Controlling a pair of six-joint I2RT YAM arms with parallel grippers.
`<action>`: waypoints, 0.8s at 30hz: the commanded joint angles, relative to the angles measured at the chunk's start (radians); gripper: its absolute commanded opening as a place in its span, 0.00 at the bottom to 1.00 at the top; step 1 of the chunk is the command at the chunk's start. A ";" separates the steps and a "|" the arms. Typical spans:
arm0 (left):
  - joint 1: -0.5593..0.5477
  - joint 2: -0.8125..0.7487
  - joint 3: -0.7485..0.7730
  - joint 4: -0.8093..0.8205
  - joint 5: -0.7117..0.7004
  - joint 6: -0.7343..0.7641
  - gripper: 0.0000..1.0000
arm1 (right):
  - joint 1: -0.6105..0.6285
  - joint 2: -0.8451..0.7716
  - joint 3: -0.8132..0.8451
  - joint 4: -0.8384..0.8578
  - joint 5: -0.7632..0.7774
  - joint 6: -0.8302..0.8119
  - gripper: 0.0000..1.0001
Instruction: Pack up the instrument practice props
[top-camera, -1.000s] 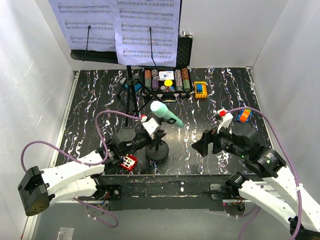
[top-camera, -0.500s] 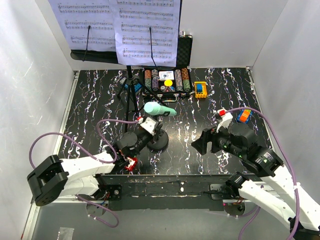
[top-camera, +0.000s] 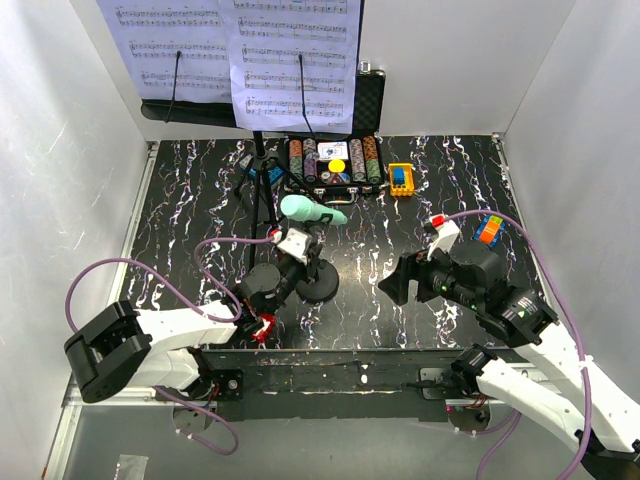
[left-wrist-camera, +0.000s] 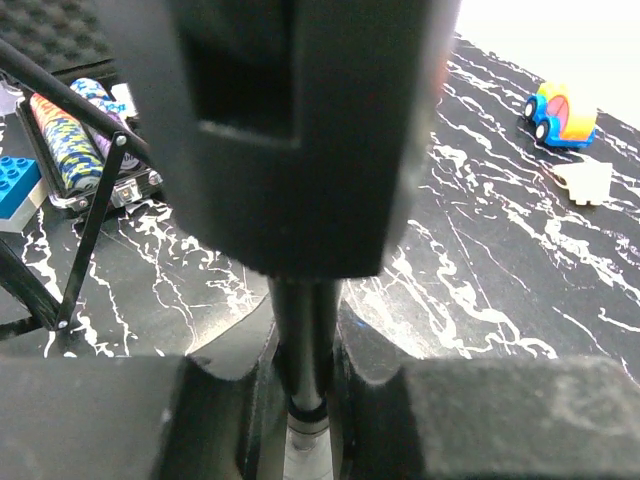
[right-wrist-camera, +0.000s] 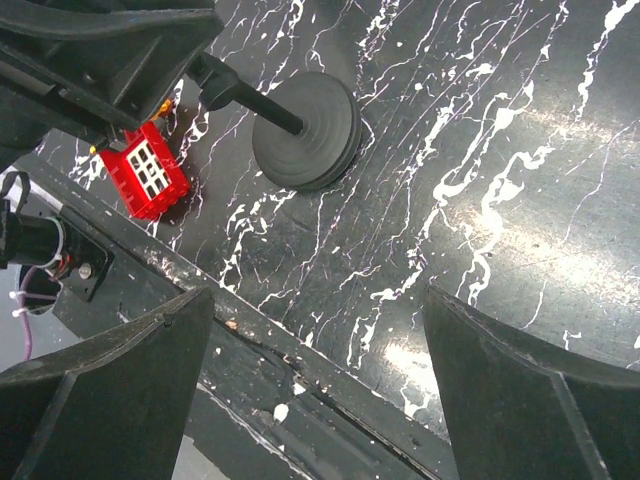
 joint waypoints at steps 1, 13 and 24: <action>0.000 -0.017 0.034 0.019 -0.022 -0.068 0.19 | 0.000 0.004 -0.003 0.051 0.040 0.008 0.93; 0.000 -0.033 0.112 -0.162 0.046 -0.062 0.43 | 0.000 -0.002 -0.009 0.046 0.058 0.000 0.93; 0.000 -0.188 0.081 -0.208 0.082 -0.062 0.53 | 0.000 0.003 0.005 0.034 0.058 -0.009 0.93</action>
